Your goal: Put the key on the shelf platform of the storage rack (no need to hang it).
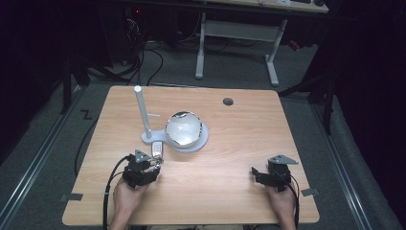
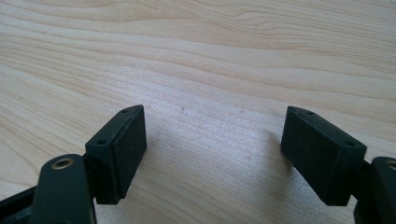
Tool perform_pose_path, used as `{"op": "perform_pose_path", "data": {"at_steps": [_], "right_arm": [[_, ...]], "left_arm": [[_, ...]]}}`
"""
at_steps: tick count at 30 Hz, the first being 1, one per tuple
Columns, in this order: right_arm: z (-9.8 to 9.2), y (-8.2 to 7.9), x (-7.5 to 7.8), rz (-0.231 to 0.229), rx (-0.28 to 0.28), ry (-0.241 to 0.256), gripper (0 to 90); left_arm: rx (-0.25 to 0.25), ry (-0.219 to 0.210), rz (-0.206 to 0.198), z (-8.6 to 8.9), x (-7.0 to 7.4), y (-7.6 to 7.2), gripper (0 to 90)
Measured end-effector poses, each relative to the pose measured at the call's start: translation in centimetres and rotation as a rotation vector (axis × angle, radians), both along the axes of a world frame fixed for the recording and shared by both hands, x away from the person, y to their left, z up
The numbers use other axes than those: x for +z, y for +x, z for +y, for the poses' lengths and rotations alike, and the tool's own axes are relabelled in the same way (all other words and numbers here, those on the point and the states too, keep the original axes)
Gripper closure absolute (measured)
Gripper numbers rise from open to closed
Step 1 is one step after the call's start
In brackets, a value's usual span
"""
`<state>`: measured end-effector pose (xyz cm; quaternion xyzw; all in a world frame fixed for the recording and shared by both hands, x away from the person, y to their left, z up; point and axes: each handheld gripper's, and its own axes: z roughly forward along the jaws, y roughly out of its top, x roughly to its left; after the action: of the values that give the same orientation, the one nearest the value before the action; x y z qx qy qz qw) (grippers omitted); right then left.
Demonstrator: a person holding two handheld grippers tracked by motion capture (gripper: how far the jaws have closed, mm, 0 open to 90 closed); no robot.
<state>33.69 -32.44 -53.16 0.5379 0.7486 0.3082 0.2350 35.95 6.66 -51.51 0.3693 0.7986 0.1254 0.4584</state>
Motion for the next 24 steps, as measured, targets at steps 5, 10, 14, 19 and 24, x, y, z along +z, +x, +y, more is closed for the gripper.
{"op": "perform_pose_path", "data": {"at_steps": [5,10,14,19,24], "right_arm": [[0.0,0.0,0.0,0.001,-0.001,0.0,22.8],[0.0,0.0,0.0,0.001,-0.001,0.0,22.8],[0.0,0.0,0.0,0.0,0.0,0.0,22.8],[0.0,0.0,0.0,0.001,-0.001,0.0,22.8],[0.0,0.0,0.0,0.001,-0.001,0.001,22.8]], "left_arm": [[-0.016,0.036,0.008,-0.5,-0.6,-0.1,60.6],[0.002,0.032,0.015,-0.6,-0.7,-0.1,67.3],[-0.005,0.048,-0.001,-0.4,-0.9,-0.1,74.3],[-0.015,0.056,-0.019,-0.4,-1.0,-0.4,75.2],[-0.011,0.065,-0.031,-0.5,-1.1,-0.5,75.7]]}}
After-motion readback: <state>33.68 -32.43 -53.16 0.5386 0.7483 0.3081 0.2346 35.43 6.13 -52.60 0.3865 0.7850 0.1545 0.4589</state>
